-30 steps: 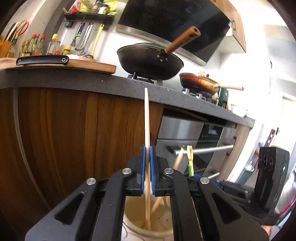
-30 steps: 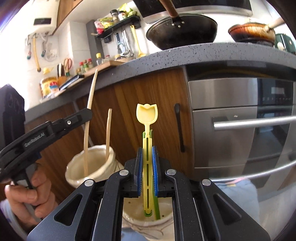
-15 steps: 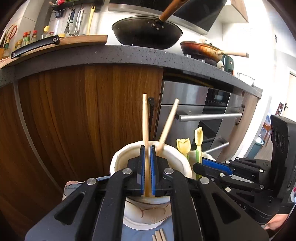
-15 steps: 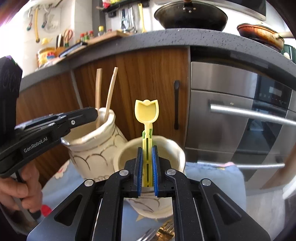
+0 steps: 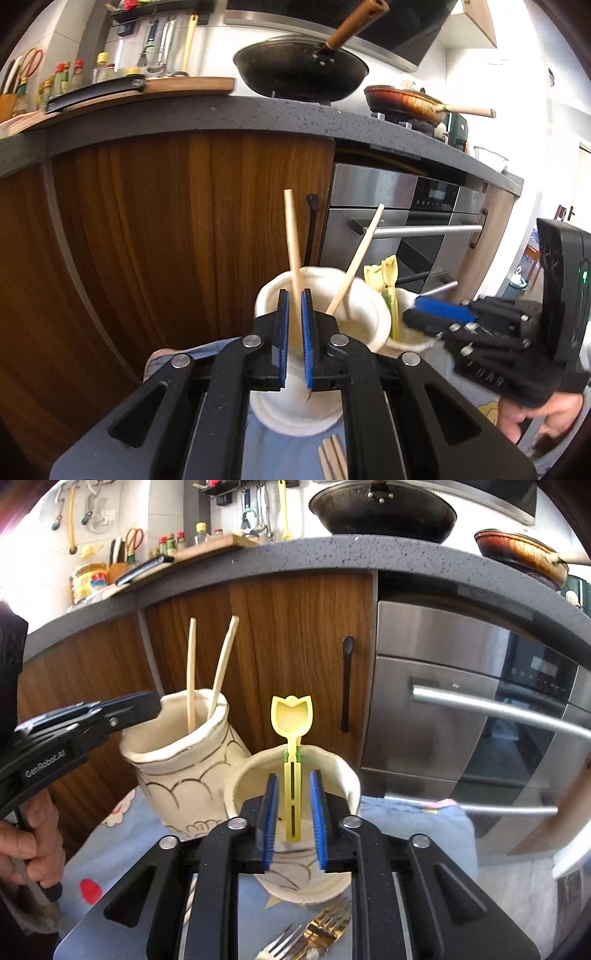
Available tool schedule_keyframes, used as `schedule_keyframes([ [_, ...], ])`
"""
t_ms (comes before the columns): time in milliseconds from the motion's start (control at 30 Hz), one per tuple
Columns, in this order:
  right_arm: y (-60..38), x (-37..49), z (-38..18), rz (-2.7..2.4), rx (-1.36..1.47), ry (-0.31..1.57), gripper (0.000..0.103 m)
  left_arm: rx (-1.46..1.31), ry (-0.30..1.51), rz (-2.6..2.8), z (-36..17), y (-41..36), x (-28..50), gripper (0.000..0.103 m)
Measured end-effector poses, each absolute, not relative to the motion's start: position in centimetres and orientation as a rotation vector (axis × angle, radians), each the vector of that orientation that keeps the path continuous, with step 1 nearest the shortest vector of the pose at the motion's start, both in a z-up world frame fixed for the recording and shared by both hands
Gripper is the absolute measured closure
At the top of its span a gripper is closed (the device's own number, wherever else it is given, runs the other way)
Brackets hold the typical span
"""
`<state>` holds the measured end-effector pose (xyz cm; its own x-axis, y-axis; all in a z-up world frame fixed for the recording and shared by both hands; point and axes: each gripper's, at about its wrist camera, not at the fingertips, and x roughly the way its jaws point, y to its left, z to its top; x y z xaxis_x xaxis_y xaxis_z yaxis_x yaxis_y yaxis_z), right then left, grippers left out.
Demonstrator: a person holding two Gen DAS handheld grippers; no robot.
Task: Organize utensils
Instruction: 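Move both open tools back down toward the remaining utensils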
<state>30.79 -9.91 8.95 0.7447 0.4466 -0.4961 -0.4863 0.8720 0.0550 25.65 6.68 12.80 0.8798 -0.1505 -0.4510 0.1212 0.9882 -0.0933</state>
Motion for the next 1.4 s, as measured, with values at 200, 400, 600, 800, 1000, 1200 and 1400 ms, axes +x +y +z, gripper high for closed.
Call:
schedule_keyframes([
  [200, -12.2, 27.3, 9.1, 0.498, -0.091, 0.500, 0.078, -0.067, 0.459, -0.141, 11.9, 8.1, 21.4, 0.083],
  [400, -13.9, 24.9, 7.5, 0.474, -0.093, 0.550, 0.073, -0.095, 0.515, -0.131, 9.3, 9.1, 18.5, 0.075],
  [600, -14.7, 23.2, 4.2, 0.462, -0.068, 0.633, 0.073, -0.134, 0.617, -0.155, 5.9, 8.8, 17.3, 0.074],
  [800, -15.1, 22.3, 1.6, 0.470, -0.032, 0.693, 0.073, -0.105, 0.711, -0.204, 3.2, 6.7, 16.6, 0.073],
  [1000, -15.5, 21.6, 0.1, 0.473, -0.004, 0.729, 0.073, -0.050, 0.781, -0.217, 1.5, 4.6, 16.7, 0.074],
  [1200, -15.6, 21.3, -0.9, 0.486, 0.012, 0.760, 0.073, -0.016, 0.819, -0.206, 0.2, 3.6, 16.8, 0.074],
  [1400, -14.7, 21.6, -1.3, 0.507, 0.019, 0.790, 0.073, -0.010, 0.826, -0.203, -0.3, 3.5, 17.0, 0.073],
])
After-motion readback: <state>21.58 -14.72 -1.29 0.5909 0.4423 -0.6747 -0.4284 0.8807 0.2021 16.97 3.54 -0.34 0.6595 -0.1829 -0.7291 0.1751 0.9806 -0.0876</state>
